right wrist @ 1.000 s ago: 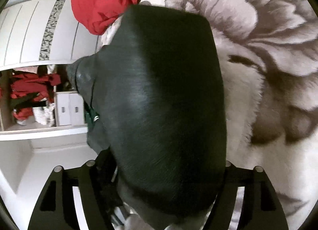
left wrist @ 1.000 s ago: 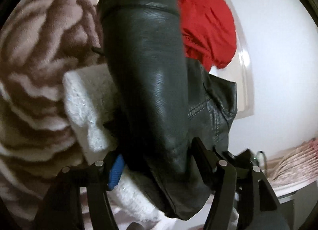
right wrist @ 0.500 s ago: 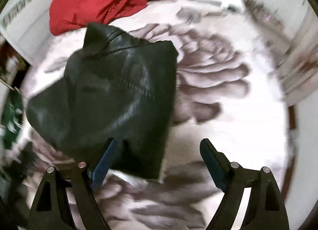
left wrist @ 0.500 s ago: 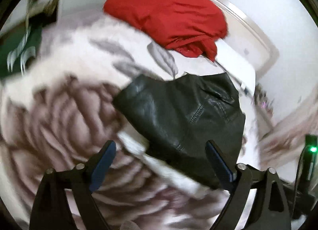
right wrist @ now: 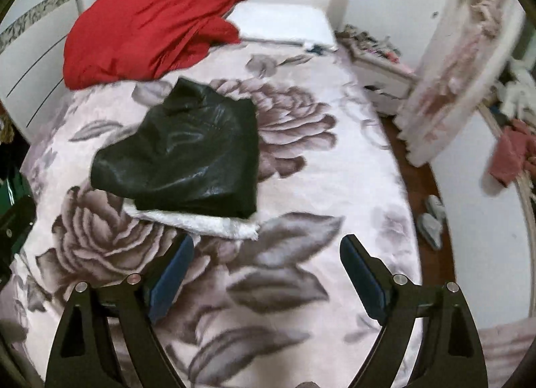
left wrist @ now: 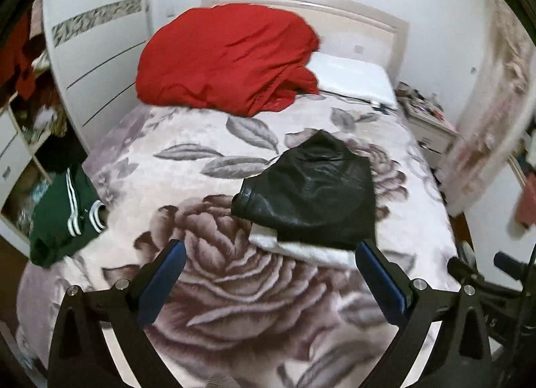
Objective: Fold large clothes
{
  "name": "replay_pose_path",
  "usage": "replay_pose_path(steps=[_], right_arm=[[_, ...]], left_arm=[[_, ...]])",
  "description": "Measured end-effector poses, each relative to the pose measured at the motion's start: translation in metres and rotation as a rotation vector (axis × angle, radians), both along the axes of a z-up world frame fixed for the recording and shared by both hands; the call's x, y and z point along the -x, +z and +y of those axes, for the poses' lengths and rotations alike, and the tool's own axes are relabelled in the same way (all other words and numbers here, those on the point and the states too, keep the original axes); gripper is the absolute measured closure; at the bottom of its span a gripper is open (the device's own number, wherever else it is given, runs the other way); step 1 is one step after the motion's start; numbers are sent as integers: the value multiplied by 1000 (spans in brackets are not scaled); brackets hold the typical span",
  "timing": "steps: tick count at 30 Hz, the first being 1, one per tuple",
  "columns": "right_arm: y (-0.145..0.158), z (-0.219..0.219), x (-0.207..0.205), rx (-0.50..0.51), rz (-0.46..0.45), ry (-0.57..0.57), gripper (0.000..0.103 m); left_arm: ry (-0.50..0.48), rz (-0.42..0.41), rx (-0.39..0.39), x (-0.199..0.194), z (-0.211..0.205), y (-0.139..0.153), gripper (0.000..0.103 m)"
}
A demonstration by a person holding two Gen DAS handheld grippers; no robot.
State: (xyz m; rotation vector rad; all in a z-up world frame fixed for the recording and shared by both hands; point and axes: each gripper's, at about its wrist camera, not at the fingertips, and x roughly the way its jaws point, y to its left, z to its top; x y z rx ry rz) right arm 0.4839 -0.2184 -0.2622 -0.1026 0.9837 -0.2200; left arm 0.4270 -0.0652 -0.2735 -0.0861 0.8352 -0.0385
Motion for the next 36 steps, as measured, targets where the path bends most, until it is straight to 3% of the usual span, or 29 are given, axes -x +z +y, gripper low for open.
replay_pose_path(steps=[6, 17, 25, 36], right_arm=[[88, 22, 106, 28, -77, -73, 12], [237, 72, 279, 35, -226, -102, 12], [308, 85, 365, 38, -292, -68, 10], [354, 89, 426, 11, -326, -17, 9]], left_arm=[[-89, -38, -42, 76, 12, 75, 0], [-105, -138, -58, 196, 34, 187, 0], [-76, -130, -70, 242, 37, 215, 0], [-47, -109, -73, 272, 31, 229, 0]])
